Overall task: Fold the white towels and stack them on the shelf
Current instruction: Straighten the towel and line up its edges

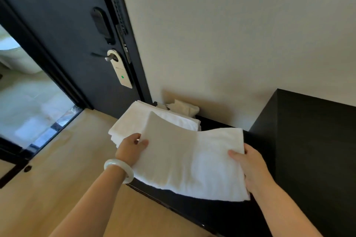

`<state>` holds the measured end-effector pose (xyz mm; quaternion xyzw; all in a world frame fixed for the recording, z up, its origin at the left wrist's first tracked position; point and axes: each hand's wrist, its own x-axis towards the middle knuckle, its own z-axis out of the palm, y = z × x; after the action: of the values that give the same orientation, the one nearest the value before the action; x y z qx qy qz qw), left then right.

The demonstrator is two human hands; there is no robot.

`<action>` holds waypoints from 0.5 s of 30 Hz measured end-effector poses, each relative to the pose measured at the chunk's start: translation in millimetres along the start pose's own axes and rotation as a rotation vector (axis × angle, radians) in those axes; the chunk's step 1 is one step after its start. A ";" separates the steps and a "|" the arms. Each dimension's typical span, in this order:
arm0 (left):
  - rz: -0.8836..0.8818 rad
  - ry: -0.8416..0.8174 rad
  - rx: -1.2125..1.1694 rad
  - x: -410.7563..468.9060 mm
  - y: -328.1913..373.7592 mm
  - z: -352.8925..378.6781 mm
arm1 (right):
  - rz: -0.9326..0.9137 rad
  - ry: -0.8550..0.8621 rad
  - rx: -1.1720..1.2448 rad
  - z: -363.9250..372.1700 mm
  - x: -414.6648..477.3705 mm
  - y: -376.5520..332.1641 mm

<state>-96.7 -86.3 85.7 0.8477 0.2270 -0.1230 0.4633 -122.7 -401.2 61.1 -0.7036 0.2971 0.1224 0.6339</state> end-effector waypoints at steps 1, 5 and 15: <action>-0.018 0.006 0.026 5.9 -1.5 -4.7 | 0.008 -0.014 -0.001 8.0 8.0 -0.6; -0.100 0.009 0.161 30.9 -16.8 -20.8 | 0.096 -0.089 0.018 36.9 31.0 2.9; -0.061 -0.079 0.232 161.3 -17.4 -82.2 | 0.167 -0.035 0.142 126.4 62.1 -9.3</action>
<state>34.3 34.8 49.8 0.8829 0.2184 -0.1957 0.3667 -42.2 -295.4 13.6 -0.6276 0.3516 0.1657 0.6746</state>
